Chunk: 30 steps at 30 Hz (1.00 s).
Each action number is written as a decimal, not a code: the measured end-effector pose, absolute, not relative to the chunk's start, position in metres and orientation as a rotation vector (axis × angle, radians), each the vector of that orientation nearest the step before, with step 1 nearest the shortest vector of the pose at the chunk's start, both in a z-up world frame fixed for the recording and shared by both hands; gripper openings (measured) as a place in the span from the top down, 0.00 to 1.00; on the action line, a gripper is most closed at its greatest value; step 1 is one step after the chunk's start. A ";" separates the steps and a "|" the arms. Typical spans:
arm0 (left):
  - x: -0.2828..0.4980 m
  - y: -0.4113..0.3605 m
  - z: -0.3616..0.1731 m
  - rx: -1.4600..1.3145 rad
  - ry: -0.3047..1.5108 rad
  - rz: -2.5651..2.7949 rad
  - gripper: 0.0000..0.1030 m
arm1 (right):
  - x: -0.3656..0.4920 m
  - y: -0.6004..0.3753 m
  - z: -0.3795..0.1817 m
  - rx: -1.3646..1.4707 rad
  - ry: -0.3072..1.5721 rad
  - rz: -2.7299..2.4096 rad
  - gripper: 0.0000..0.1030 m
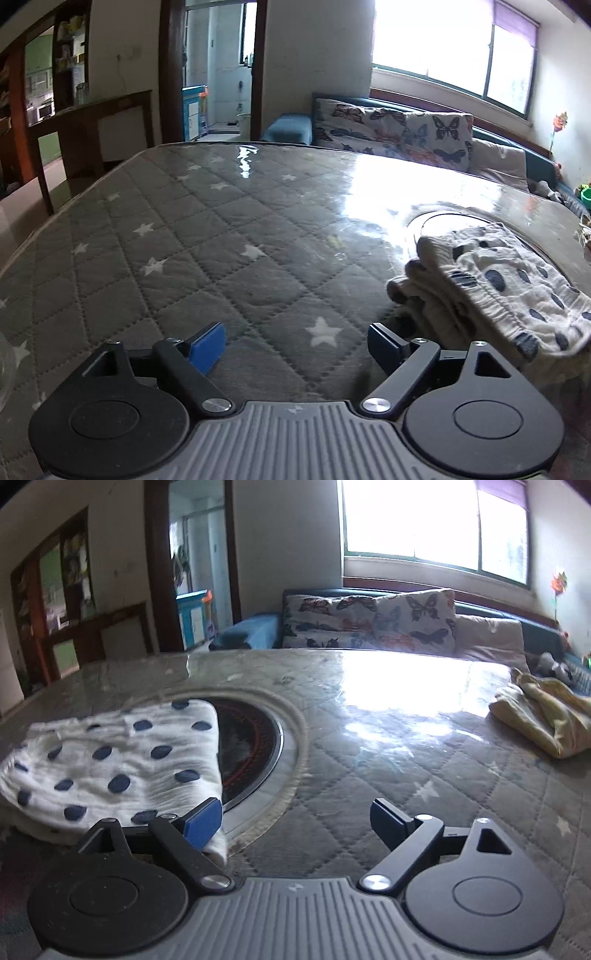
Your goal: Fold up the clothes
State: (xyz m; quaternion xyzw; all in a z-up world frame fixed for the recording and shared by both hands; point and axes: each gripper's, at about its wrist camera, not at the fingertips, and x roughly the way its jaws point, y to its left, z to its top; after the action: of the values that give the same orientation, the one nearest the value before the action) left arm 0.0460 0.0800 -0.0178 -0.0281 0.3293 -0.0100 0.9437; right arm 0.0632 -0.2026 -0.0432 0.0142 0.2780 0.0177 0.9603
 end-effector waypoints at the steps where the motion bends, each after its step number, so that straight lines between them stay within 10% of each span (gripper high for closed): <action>1: 0.046 0.081 -0.018 -0.057 0.669 -0.011 0.13 | 0.063 -0.205 -0.044 0.029 0.563 0.021 0.13; 30: 0.054 0.067 -0.026 -0.013 0.674 0.052 0.00 | 0.074 -0.251 -0.062 0.083 0.637 -0.182 0.00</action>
State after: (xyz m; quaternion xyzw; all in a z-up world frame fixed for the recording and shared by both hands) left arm 0.0537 0.0667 -0.0258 -0.0065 0.3309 0.0253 0.9433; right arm 0.0742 -0.2510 -0.0621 0.0408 0.3125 -0.0893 0.9448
